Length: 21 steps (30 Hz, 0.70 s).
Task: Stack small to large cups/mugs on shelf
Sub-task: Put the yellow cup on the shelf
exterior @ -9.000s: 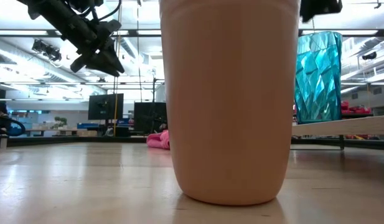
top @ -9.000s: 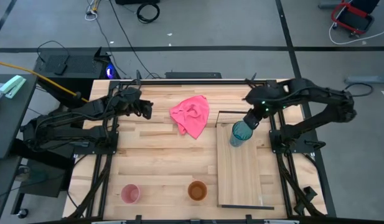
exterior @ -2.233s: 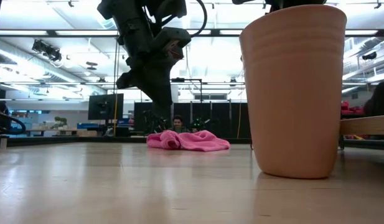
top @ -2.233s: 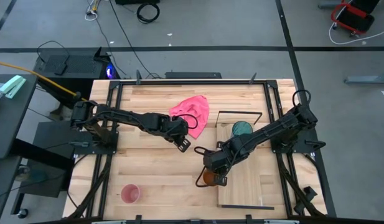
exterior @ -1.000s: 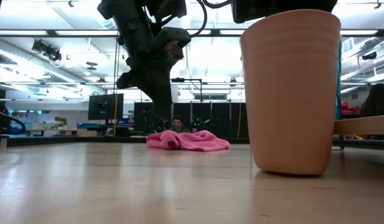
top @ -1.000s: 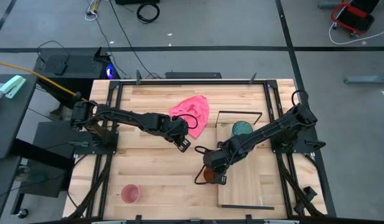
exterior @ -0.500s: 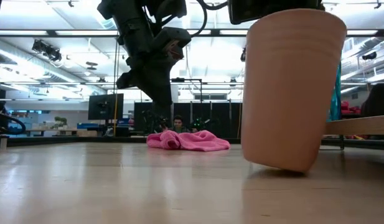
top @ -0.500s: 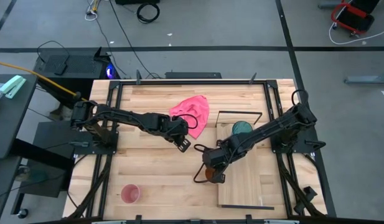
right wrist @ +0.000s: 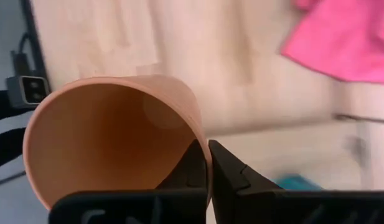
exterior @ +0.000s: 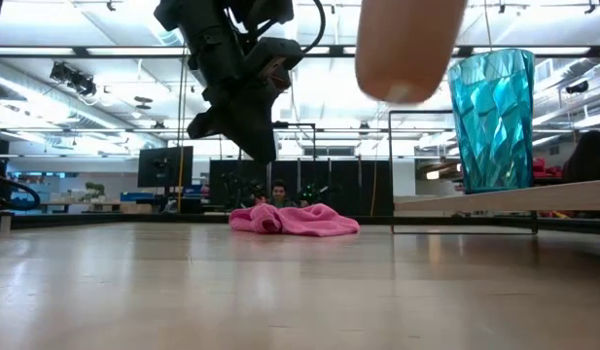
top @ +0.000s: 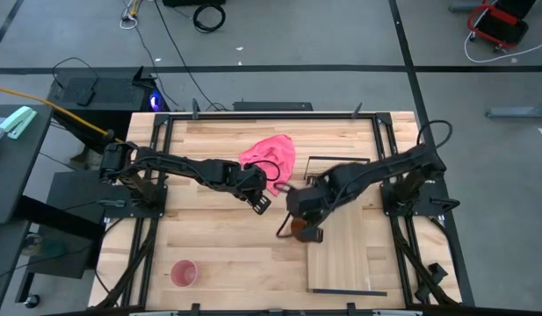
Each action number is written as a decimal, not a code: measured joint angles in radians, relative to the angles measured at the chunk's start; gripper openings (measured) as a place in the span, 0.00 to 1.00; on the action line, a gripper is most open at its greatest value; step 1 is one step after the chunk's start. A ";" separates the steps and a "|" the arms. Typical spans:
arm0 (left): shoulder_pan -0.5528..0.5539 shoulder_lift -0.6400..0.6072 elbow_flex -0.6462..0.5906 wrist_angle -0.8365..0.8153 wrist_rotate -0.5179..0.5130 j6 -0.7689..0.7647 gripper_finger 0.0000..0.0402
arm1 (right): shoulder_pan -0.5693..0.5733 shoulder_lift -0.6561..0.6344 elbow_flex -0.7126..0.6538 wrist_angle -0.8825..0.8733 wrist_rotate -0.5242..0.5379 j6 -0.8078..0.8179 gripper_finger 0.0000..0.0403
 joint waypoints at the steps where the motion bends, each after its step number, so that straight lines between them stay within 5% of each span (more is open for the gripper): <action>1: 0.000 0.000 0.000 0.000 0.000 0.000 0.15 | -0.008 0.000 0.036 -0.052 0.007 -0.001 0.01; 10: 0.000 0.000 0.000 0.005 0.000 0.004 0.13 | -0.028 -0.040 0.113 -0.195 -0.010 0.023 0.01; 21: 0.000 0.000 0.000 0.033 0.000 0.023 0.13 | 0.138 -0.301 -0.244 -0.198 -0.023 0.349 0.01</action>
